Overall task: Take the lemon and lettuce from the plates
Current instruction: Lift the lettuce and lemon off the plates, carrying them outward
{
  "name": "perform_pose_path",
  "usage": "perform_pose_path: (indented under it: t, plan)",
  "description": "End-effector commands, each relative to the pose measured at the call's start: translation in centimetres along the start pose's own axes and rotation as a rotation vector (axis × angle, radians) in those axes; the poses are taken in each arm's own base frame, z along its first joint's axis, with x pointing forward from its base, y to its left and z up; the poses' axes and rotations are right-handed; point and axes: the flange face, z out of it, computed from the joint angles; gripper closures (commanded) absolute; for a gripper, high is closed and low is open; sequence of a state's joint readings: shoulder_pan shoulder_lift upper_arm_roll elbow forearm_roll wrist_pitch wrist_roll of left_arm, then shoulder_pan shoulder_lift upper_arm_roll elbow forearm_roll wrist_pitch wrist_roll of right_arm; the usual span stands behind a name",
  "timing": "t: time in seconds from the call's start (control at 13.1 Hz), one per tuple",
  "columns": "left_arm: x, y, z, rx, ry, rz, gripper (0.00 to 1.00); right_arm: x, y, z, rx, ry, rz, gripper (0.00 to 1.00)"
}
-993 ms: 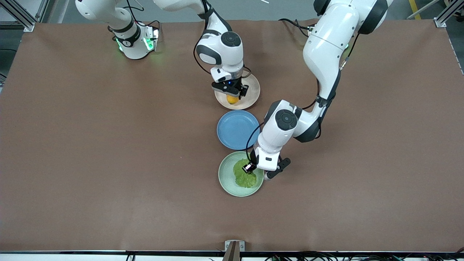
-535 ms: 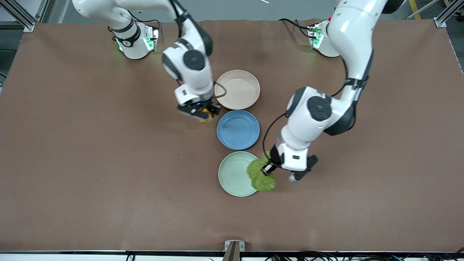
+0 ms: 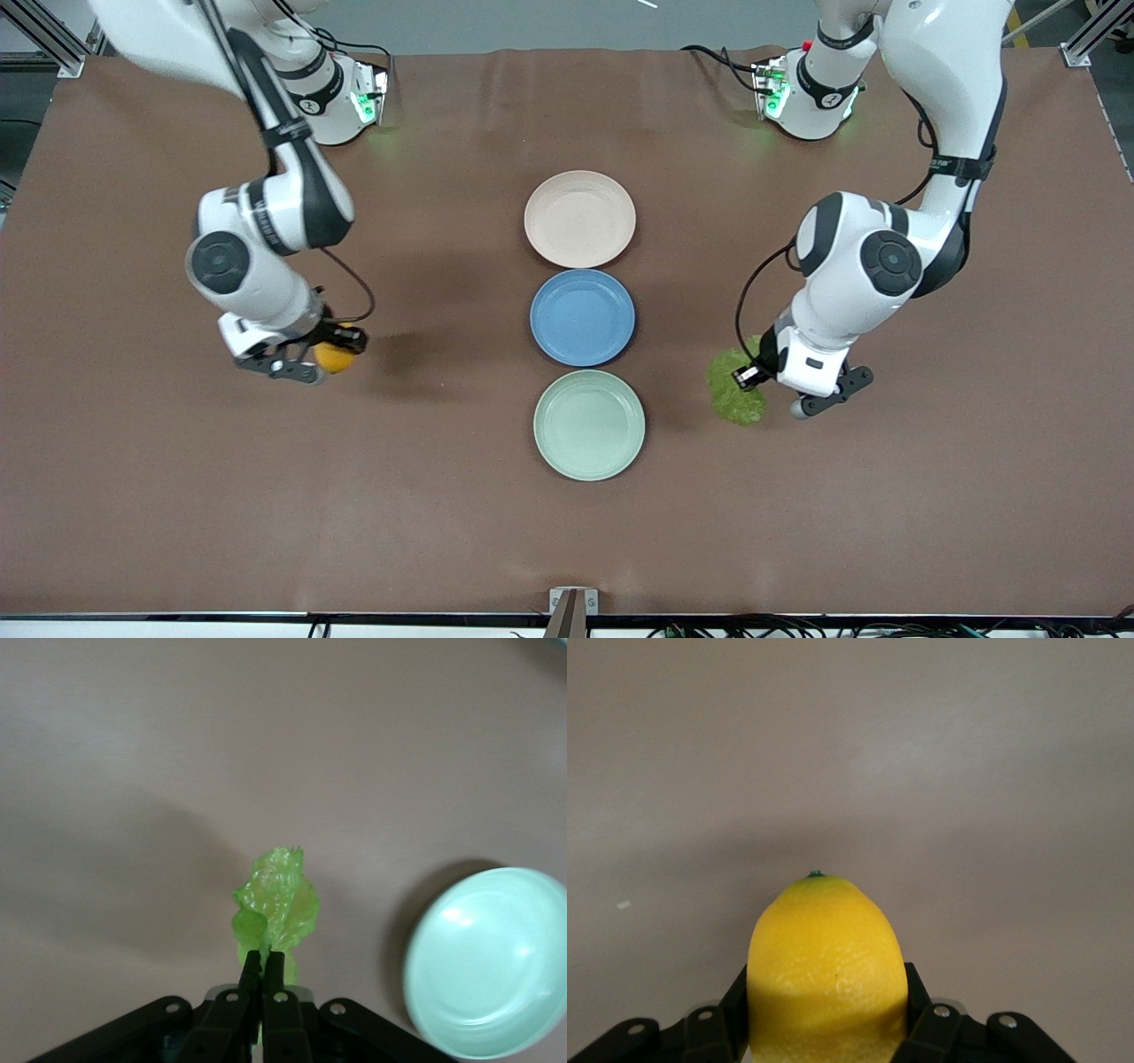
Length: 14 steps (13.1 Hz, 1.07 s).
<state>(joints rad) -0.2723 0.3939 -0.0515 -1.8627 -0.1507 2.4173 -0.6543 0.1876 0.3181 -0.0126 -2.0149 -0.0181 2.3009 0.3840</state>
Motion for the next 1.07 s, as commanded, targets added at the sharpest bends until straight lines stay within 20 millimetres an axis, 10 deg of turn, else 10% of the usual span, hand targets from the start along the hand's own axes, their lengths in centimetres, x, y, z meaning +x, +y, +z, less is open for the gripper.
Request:
perform_pose_path:
  t: [0.0, 0.69, 0.99]
  plan:
    - [-0.7, -4.9, 0.4, 0.009, -0.006, 0.075, 1.0, 1.1, 2.9, 2.4, 0.02, -0.003, -0.041, 1.0]
    - [-0.2, -15.3, 5.5, 0.073, -0.081, 0.314, 0.98, 0.7, 5.1, 8.8, 0.019, -0.028, -0.109, 0.98]
    - [0.3, -16.7, 6.4, 0.08, -0.1, 0.415, 0.96, 0.0, 5.8, 10.0, 0.013, -0.054, -0.114, 0.79]
